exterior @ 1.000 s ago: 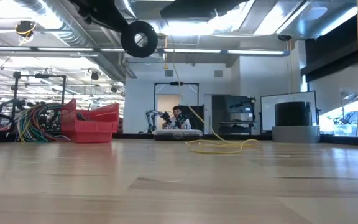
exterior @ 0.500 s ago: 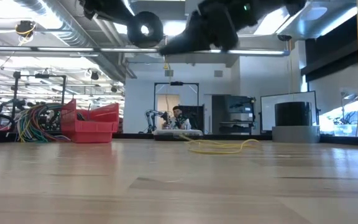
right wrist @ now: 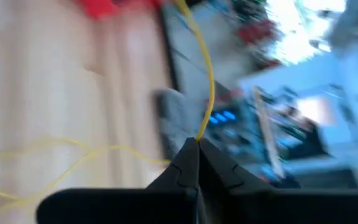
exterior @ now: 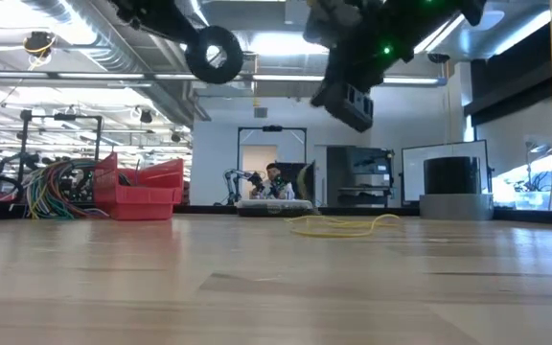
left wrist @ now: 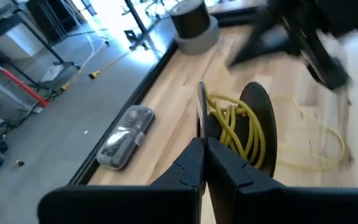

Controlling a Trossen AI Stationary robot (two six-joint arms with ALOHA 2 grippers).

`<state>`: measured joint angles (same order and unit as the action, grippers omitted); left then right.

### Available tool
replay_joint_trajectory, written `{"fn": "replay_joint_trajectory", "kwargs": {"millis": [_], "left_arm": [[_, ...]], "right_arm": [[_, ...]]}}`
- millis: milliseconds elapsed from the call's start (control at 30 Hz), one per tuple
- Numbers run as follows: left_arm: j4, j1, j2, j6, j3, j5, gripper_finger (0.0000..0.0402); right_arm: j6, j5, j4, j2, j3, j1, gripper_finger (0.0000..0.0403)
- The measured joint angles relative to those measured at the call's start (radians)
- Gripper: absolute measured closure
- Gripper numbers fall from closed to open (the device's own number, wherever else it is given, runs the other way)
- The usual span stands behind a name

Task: Coil cords
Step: Uncoil the yellow wire from the spool

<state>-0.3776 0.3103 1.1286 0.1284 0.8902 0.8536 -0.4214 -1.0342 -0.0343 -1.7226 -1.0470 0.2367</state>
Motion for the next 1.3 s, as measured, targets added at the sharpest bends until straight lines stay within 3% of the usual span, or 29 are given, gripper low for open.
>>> {"fn": "replay_joint_trajectory", "kwargs": {"millis": [133, 400, 533, 700, 800, 933, 1100, 1300], "left_arm": [[-0.049, 0.004, 0.0, 0.016, 0.0, -0.034, 0.0396], [-0.12, -0.025, 0.0, 0.079, 0.0, -0.035, 0.0396], [-0.101, -0.061, 0.0, 0.117, 0.0, -0.035, 0.0396], [-0.078, -0.109, 0.0, 0.181, 0.0, -0.022, 0.0396], [-0.079, -0.118, 0.0, 0.185, 0.0, -0.023, 0.0396], [-0.071, -0.106, 0.0, 0.178, 0.0, -0.023, 0.0396], [-0.03, -0.083, 0.0, 0.129, 0.0, -0.023, 0.0396], [-0.032, -0.056, 0.0, 0.099, 0.0, -0.023, 0.0396]], "right_arm": [[0.002, -0.092, -0.022, 0.041, 0.0, 0.026, 0.0398], [0.005, -0.044, 0.081, 0.138, 0.0, 0.114, 0.0397], [-0.011, 0.151, 0.193, 0.144, 0.0, 0.144, 0.0397], [0.001, 0.538, 0.268, 0.144, 0.0, 0.142, 0.0397], [0.003, 0.654, 0.267, 0.137, 0.0, 0.135, 0.0397], [0.011, 0.647, 0.194, 0.132, 0.0, 0.115, 0.0397], [0.094, 0.548, 0.059, 0.13, 0.0, 0.06, 0.0397], [0.188, 0.326, -0.111, 0.13, 0.0, 0.014, 0.0397]]}}
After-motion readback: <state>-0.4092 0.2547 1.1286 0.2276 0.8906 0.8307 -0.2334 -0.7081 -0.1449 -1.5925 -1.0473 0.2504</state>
